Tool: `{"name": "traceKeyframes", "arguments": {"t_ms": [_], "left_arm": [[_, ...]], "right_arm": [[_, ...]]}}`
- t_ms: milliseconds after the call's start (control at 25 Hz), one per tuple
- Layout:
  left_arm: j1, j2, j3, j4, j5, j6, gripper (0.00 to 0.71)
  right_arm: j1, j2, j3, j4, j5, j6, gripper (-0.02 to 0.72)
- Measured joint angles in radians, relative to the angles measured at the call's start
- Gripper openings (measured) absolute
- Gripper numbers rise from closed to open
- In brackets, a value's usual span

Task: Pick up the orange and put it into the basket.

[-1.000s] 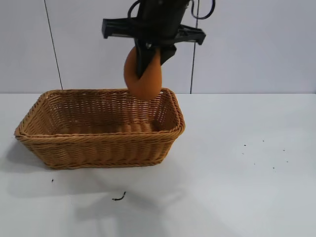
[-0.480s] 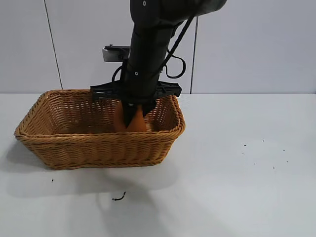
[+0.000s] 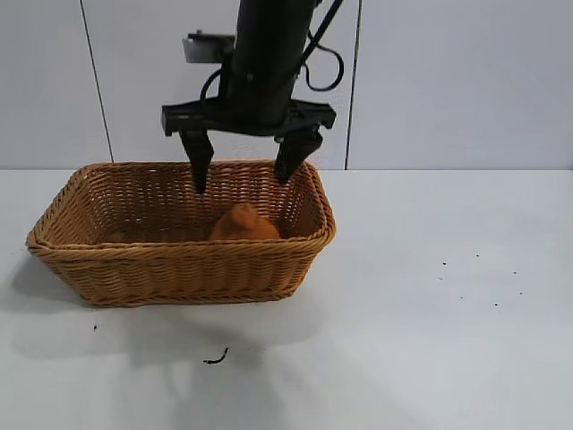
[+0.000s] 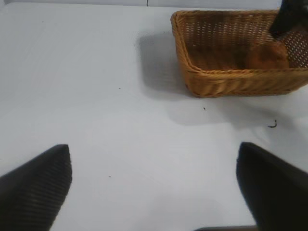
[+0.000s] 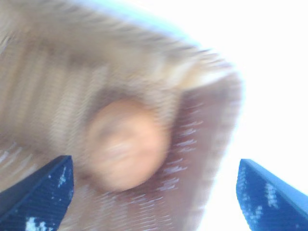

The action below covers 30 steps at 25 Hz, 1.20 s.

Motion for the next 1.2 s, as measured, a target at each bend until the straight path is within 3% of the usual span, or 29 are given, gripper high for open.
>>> {"name": "traceKeyframes", "arguments": {"t_ms": [640, 920, 1200], "left_arm": [[0.000, 0.000, 0.000, 0.000, 0.000, 0.000, 0.666], [0.000, 0.000, 0.000, 0.000, 0.000, 0.000, 0.666], [0.000, 0.000, 0.000, 0.000, 0.000, 0.000, 0.666]], "right_arm": [[-0.433, 0.000, 0.000, -0.017, 0.007, -0.023, 0.631], [-0.488, -0.041, 0.066, -0.008, 0.007, -0.030, 0.631], [-0.486, -0.282, 0.386, 0.022, 0.006, -0.036, 0.631]]}}
